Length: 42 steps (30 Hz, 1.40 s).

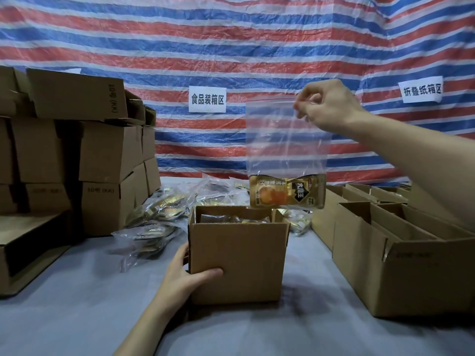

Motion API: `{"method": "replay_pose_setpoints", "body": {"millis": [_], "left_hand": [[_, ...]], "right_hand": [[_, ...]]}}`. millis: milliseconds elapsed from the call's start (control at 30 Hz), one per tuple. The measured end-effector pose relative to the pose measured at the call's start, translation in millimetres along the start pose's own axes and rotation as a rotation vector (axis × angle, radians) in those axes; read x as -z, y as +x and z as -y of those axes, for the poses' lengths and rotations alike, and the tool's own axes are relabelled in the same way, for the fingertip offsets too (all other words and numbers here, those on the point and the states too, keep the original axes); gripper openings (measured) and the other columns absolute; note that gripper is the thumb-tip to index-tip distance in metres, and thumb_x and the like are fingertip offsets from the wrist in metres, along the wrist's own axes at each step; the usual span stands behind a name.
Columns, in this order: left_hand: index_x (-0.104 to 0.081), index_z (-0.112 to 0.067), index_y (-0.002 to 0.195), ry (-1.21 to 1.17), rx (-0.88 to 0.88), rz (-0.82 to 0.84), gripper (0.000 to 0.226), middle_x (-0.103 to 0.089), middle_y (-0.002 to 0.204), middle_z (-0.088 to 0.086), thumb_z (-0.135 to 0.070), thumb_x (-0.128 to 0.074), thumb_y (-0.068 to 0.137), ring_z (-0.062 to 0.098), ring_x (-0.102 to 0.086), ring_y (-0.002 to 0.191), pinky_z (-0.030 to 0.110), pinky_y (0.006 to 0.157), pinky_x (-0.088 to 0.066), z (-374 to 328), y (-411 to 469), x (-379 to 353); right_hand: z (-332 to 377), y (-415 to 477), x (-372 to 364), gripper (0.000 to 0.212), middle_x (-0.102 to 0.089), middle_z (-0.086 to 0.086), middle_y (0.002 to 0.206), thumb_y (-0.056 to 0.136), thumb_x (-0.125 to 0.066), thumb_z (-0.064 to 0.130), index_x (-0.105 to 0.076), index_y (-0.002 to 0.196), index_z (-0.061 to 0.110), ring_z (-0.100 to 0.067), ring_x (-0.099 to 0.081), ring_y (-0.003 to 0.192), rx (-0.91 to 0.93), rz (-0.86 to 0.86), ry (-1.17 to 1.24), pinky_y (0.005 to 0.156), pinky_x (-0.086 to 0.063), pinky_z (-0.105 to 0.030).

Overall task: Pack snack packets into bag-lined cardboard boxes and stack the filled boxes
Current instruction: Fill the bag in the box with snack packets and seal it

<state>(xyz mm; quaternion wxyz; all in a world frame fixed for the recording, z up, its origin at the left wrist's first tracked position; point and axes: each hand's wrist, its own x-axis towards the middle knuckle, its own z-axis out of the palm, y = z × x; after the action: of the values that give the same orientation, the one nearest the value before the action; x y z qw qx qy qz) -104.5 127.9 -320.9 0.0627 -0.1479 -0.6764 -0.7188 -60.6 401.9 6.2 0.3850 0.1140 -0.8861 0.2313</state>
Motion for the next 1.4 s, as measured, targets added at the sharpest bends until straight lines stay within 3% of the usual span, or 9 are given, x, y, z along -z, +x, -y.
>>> {"method": "replay_pose_setpoints", "body": {"millis": [167, 300, 467, 633, 767, 933, 1067, 1200, 1400], "left_hand": [[-0.059, -0.022, 0.132, 0.000, 0.005, 0.003, 0.101, -0.071, 0.123, 0.008, -0.040, -0.098, 0.040, 0.025, -0.066, 0.117, 0.050, 0.098, -0.055, -1.3, -1.2, -0.5], [-0.059, -0.022, 0.131, 0.009, 0.005, -0.002, 0.098, -0.071, 0.124, 0.008, -0.039, -0.096, 0.042, 0.026, -0.063, 0.121, 0.052, 0.101, -0.054, -2.6, -2.7, -1.6], [-0.058, -0.023, 0.133, 0.009, 0.016, 0.001, 0.102, -0.070, 0.125, 0.007, -0.040, -0.098, 0.041, 0.025, -0.065, 0.119, 0.050, 0.101, -0.054, -4.5, -3.8, -2.2], [-0.058, -0.023, 0.133, 0.018, 0.016, -0.004, 0.103, -0.072, 0.123, 0.005, -0.041, -0.097, 0.039, 0.023, -0.065, 0.119, 0.048, 0.101, -0.054, -5.7, -3.7, -2.7], [-0.060, -0.024, 0.131, 0.012, 0.014, -0.002, 0.099, -0.073, 0.120, 0.003, -0.040, -0.097, 0.040, 0.020, -0.066, 0.116, 0.035, 0.091, -0.058, -5.7, -4.6, -3.1], [-0.059, -0.020, 0.133, 0.011, 0.005, -0.004, 0.101, -0.072, 0.122, 0.007, -0.038, -0.097, 0.041, 0.025, -0.065, 0.118, 0.047, 0.099, -0.055, -5.7, -3.9, -2.9], [-0.060, -0.023, 0.132, 0.015, 0.013, 0.003, 0.097, -0.072, 0.121, 0.007, -0.037, -0.097, 0.043, 0.024, -0.066, 0.116, 0.045, 0.096, -0.057, -4.8, -4.4, -2.5], [-0.060, -0.024, 0.132, 0.021, 0.015, 0.004, 0.098, -0.073, 0.120, 0.005, -0.037, -0.098, 0.042, 0.023, -0.067, 0.116, 0.042, 0.094, -0.058, -4.9, -4.3, -2.4], [-0.059, -0.024, 0.133, 0.025, 0.014, 0.007, 0.100, -0.072, 0.122, 0.005, -0.039, -0.098, 0.042, 0.024, -0.065, 0.119, 0.047, 0.100, -0.055, -5.4, -5.2, -2.9]], "right_hand": [[19.2, 2.7, -6.9, 0.012, -0.072, 0.000, 0.087, 0.099, -0.065, 0.021, -0.072, 0.101, 0.013, -0.022, -0.070, 0.086, 0.083, 0.037, 0.029, 0.086, -0.059, -0.048], [29.6, 3.7, -17.5, 0.012, -0.073, -0.013, 0.091, 0.098, -0.066, 0.019, -0.073, 0.099, 0.009, -0.038, -0.069, 0.092, 0.126, 0.078, 0.067, 0.086, -0.057, -0.054], [34.6, 0.8, -34.0, 0.010, -0.073, -0.012, 0.090, 0.098, -0.065, 0.016, -0.072, 0.099, 0.009, -0.040, -0.069, 0.090, 0.131, 0.104, 0.117, 0.082, -0.058, -0.057], [39.4, -2.8, -48.0, 0.007, -0.073, -0.013, 0.087, 0.098, -0.065, 0.013, -0.069, 0.093, 0.011, -0.022, -0.068, 0.072, 0.167, 0.148, 0.168, 0.074, -0.061, -0.044], [44.5, -0.2, -49.0, 0.012, -0.074, -0.018, 0.092, 0.098, -0.066, 0.016, -0.070, 0.098, 0.005, -0.025, -0.069, 0.072, 0.137, 0.145, 0.235, 0.070, -0.059, -0.039], [53.3, -7.0, -54.2, 0.016, -0.072, -0.022, 0.093, 0.098, -0.064, 0.009, -0.068, 0.104, -0.005, -0.027, -0.064, 0.069, 0.135, 0.227, 0.309, 0.048, -0.048, -0.017], [45.5, -18.6, -66.6, 0.012, -0.072, -0.016, 0.088, 0.099, -0.062, 0.010, -0.067, 0.096, -0.001, -0.019, -0.066, 0.061, 0.062, 0.428, 0.281, 0.048, -0.049, -0.016], [25.7, -35.4, -82.2, 0.013, -0.076, -0.005, 0.090, 0.101, -0.061, 0.024, -0.066, 0.095, 0.014, -0.021, -0.075, 0.075, 0.003, 0.652, 0.095, 0.056, -0.053, -0.023], [16.2, -35.1, -76.1, 0.016, -0.079, 0.001, 0.088, 0.102, -0.058, 0.025, -0.063, 0.098, 0.011, -0.020, -0.077, 0.080, -0.014, 0.595, 0.278, 0.060, -0.061, -0.024]]}}
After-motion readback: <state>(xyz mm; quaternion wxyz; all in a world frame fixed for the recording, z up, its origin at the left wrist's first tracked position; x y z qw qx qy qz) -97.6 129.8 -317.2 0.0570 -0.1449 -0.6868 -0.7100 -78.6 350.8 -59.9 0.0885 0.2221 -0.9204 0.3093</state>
